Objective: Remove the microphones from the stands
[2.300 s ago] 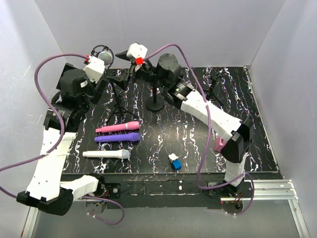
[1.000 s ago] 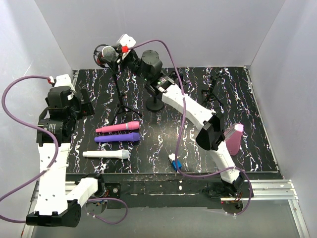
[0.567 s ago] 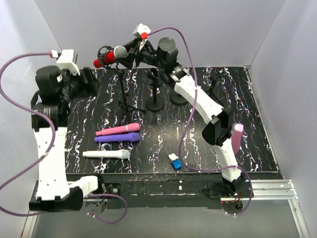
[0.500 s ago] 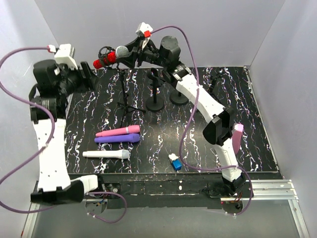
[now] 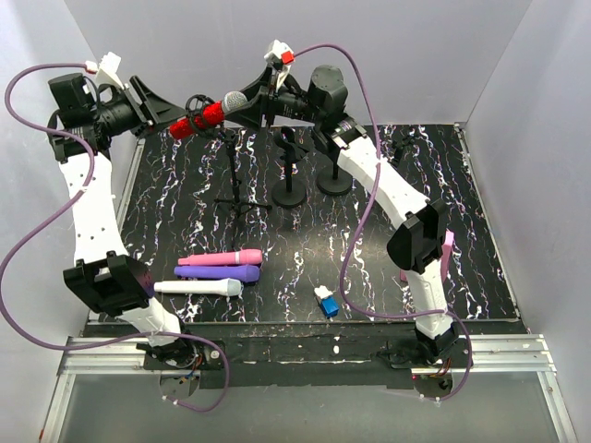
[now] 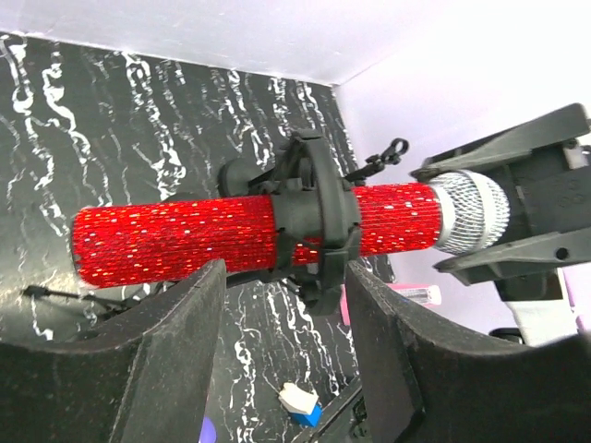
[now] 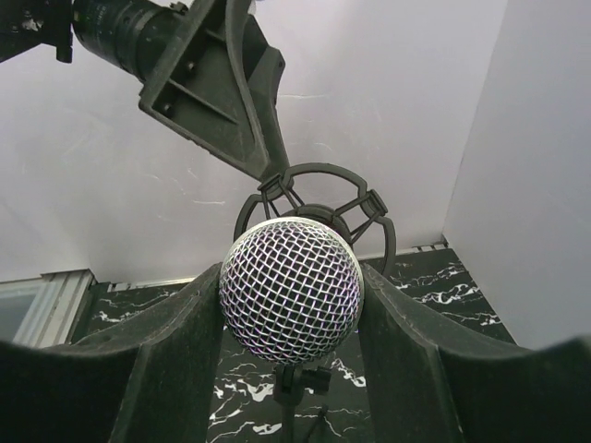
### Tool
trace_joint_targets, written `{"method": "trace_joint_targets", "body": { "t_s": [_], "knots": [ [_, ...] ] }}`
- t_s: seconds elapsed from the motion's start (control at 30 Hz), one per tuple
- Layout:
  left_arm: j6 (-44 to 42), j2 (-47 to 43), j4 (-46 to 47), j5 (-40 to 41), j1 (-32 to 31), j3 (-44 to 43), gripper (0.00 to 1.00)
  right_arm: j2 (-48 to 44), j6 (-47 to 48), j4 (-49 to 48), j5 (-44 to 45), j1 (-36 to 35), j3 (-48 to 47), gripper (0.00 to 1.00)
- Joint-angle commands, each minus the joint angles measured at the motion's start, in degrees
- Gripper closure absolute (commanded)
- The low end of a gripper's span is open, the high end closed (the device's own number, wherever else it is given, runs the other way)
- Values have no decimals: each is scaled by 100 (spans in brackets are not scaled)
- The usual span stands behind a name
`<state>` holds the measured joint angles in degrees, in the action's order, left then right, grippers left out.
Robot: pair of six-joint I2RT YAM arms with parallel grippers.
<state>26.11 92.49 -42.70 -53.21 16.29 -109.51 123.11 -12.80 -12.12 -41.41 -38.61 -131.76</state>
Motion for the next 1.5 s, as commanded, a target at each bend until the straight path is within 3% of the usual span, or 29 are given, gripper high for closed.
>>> {"method": "trace_joint_targets", "body": {
  "t_s": [0.0, 0.4, 0.57, 0.7, 1.0, 1.07, 1.17, 1.47],
  "knots": [
    [281, 41, 236, -901, 32, -570, 48, -340, -197, -344, 431, -6, 54, 99],
    [220, 103, 306, -630, 85, -176, 51, -340, 58, -115, 765, -76, 72, 99],
    [132, 129, 323, -778, -47, -79, 54, -375, 181, -80, 1573, -155, 89, 99],
    [35, 68, 306, -779, -126, 132, 57, -367, 313, -133, 1733, -234, 107, 99],
    [-141, 296, 420, 39, -250, -35, 56, -419, 374, -71, 1610, -331, 160, 99],
    [-158, 358, 446, 82, -267, -79, 64, -428, 383, -45, 1575, -331, 169, 99],
    [-264, 366, 429, 275, -276, -61, 100, -437, 374, -36, 1574, -331, 151, 99],
    [-291, 410, 139, 1225, -241, -18, 100, -577, 524, 227, 1285, -270, -498, 99]
  ]
}}
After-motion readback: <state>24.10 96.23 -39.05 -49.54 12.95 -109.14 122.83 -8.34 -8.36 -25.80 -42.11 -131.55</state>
